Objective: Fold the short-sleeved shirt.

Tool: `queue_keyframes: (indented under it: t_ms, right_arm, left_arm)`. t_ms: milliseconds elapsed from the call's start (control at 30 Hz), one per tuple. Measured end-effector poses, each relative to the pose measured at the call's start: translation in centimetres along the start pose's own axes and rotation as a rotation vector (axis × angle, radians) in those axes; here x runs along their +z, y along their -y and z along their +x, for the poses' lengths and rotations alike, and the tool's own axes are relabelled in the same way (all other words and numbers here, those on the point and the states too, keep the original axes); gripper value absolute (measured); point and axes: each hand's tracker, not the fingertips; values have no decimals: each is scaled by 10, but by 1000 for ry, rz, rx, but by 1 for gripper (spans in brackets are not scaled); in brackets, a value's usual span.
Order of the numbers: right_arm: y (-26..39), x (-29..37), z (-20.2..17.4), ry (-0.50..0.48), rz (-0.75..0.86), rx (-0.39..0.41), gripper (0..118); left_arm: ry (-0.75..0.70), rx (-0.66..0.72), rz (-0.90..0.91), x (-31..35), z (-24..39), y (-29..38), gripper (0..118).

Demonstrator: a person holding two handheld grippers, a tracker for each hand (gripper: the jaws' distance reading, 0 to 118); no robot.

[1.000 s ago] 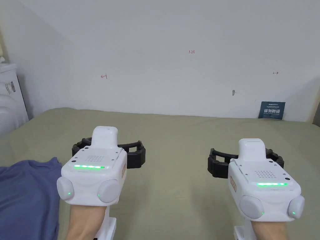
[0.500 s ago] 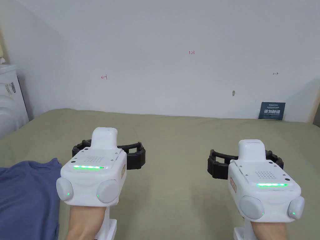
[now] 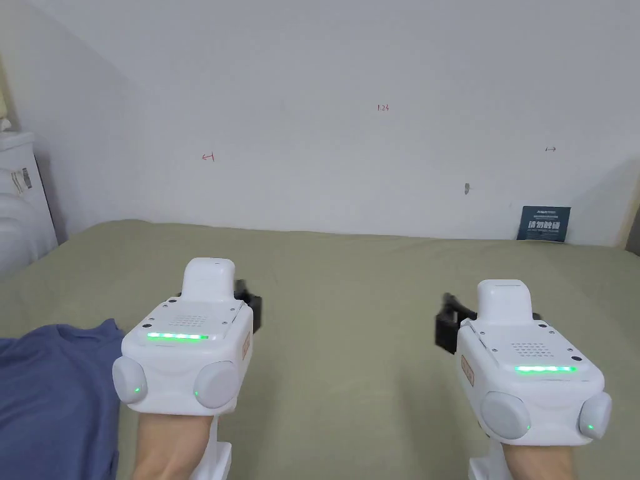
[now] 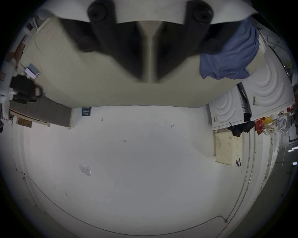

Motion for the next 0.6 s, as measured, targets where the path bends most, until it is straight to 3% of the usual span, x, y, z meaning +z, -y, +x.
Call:
queue_keyframes:
  t_ms: [33,133,433,600]
  right_arm:
    - [1,-2,-1,32,-5,6,1]
    - [2,-2,3,17,-8,-24,0]
    - [4,-6,2,37,-4,-3,0]
    - [-4,-19,-28,-14,-5,18,0]
  left_arm:
    - [-25,3,-4,-1,1,1,2]
    - [4,22,-15,-1,-3,0,2]
    - [-9,14,-7,-7,-8,-1,2]
    - [-84,29,-5,3,-40,-3,2]
